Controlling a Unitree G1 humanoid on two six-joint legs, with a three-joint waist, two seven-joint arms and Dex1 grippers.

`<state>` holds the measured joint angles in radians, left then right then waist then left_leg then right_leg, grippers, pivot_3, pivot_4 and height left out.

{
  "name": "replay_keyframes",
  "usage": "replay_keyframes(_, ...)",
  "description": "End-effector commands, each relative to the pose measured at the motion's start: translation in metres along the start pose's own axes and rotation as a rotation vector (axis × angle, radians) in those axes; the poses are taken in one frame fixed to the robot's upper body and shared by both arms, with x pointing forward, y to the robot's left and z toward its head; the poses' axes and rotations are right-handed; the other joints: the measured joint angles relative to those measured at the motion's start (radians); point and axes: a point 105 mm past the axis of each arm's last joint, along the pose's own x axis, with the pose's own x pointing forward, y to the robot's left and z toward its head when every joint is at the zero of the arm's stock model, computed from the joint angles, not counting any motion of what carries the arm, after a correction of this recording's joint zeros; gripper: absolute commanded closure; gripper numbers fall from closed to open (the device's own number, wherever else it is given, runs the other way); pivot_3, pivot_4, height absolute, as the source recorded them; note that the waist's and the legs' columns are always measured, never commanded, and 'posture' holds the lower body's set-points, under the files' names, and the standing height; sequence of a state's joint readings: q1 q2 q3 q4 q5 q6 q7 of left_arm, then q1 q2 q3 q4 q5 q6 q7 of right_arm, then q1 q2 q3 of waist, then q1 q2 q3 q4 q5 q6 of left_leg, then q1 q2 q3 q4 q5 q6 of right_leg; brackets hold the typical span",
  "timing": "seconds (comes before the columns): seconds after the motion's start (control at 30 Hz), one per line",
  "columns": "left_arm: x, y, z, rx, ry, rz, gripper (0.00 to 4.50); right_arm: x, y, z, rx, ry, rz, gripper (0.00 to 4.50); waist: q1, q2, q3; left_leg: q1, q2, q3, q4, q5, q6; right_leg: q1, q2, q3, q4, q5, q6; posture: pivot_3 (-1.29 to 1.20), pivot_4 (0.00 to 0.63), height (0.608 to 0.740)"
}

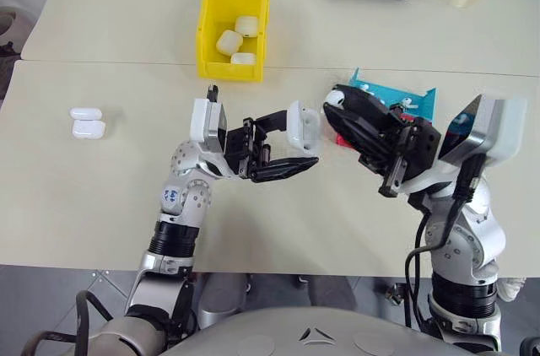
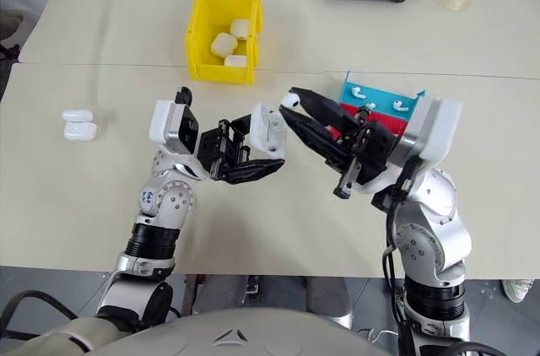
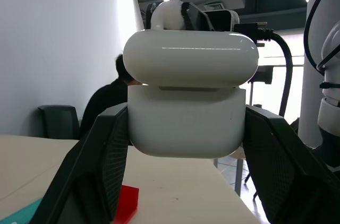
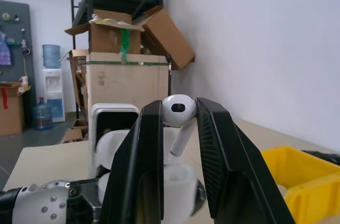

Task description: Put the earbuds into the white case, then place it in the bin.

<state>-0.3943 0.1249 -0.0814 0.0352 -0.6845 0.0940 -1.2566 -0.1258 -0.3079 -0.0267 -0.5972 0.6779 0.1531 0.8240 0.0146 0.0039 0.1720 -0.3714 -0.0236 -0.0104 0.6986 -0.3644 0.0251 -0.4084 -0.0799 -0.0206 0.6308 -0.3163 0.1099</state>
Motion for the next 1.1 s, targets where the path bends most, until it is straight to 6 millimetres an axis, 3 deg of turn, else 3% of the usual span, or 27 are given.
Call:
replay_keyframes(0.03,0.008,-0.005,0.011,0.009,-0.019,-0.061,1.62,0.004,0.006,0.005,-0.041,-0.040,0.021,3.88,-0.001,0.000,0.000,0.000,0.000,0.000,0.000,0.000,0.000,0.000,0.000,0.000,0.000,0.000,0.000,0.00,0.150,0.740)
replay_keyframes(0.53,0.013,-0.010,0.018,0.018,-0.026,-0.080,1.62,-0.001,-0.001,-0.012,-0.033,-0.017,0.030,3.88,-0.010,0.000,0.000,0.000,0.000,0.000,0.000,0.000,0.000,0.000,0.000,0.000,0.000,0.000,0.000,0.00,0.150,0.740)
replay_keyframes(1.1,0.017,-0.007,0.023,0.041,-0.040,-0.085,1.62,-0.013,0.005,-0.029,0.022,0.081,0.117,3.88,-0.015,0.000,0.000,0.000,0.000,0.000,0.000,0.000,0.000,0.000,0.000,0.000,0.000,0.000,0.000,0.00,0.150,0.740)
